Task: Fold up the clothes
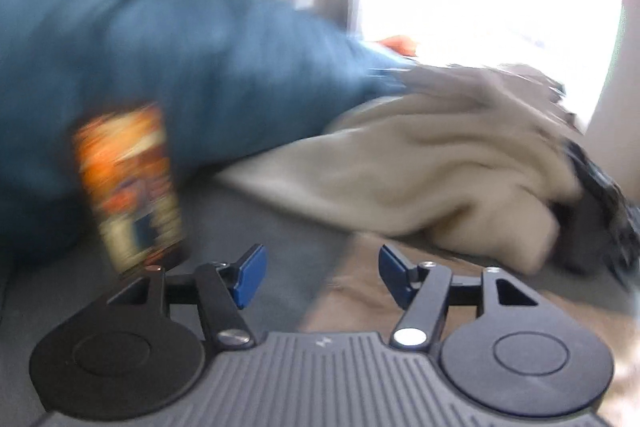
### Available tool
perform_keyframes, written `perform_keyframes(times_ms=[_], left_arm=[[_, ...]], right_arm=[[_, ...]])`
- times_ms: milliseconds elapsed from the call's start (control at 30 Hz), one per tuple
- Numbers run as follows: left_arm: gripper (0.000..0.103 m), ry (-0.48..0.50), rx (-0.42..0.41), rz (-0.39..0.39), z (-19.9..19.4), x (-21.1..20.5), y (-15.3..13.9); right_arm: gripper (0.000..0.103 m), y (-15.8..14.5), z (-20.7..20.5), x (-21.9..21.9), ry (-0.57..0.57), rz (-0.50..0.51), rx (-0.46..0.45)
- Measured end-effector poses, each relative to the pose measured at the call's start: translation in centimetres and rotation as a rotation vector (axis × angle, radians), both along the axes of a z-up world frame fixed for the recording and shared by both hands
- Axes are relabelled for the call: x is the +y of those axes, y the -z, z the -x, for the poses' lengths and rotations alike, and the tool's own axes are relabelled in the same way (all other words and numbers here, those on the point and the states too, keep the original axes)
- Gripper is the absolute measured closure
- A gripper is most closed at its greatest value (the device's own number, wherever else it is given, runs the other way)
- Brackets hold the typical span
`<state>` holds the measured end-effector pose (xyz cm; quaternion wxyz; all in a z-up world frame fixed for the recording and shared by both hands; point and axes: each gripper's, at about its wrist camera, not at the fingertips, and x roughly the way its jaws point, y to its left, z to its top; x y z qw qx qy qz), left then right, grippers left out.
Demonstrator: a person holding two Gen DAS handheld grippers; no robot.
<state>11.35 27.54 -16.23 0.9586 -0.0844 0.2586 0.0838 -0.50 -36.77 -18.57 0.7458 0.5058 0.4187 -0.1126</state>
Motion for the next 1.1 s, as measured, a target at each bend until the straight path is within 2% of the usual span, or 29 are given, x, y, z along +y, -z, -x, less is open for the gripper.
perform_keyframes(times_ms=[100, 200, 267, 367, 467, 533, 667, 767, 833, 933, 1000, 1100], left_arm=[[0.032, 0.202, 0.032, -0.080, -2.0, -6.1, 0.8], [0.032, 0.397, 0.066, -0.182, -3.7, -12.9, 2.7], [0.032, 0.478, 0.068, -0.262, -4.1, -16.7, 4.4], [0.032, 0.527, 0.105, -0.325, -4.5, -20.0, 6.7], [0.030, 0.518, 0.119, -0.353, -4.4, -20.3, 8.0], [0.026, 0.514, 0.115, -0.335, -4.3, -19.6, 8.1], [0.015, 0.509, 0.138, -0.272, -5.2, -19.2, 8.6], [0.012, 0.512, 0.143, -0.247, -5.7, -18.7, 8.9], [0.012, 0.515, 0.140, -0.240, -5.9, -18.6, 9.2], [0.011, 0.512, 0.141, -0.233, -6.0, -18.6, 9.3], [0.010, 0.512, 0.143, -0.229, -6.1, -18.7, 9.4], [0.010, 0.516, 0.147, -0.228, -6.2, -18.6, 9.3]], right_arm=[[0.045, -2.4, -0.2, -3.4, 0.033, 0.231, -0.115], [0.051, -1.7, -3.5, -3.7, -0.045, 0.453, -0.141], [0.069, -0.9, -6.2, -3.5, -0.112, 0.597, -0.144], [0.080, 0.6, -10.2, -2.9, -0.219, 0.796, -0.151], [0.083, 2.7, -13.1, -1.5, -0.329, 0.894, -0.144], [0.084, 4.2, -13.6, -3.3, -0.312, 0.921, -0.084], [0.086, 6.1, -13.5, -10.9, -0.144, 0.976, -0.005], [0.088, 5.3, -13.3, -14.9, -0.084, 0.907, -0.012], [0.083, 4.4, -13.2, -14.5, -0.137, 0.874, -0.061], [0.084, 4.3, -13.6, -12.0, -0.327, 0.784, -0.142], [0.086, 5.3, -14.8, -10.7, -0.418, 0.800, -0.137], [0.091, 6.3, -16.7, -12.5, -0.337, 0.843, -0.131]])
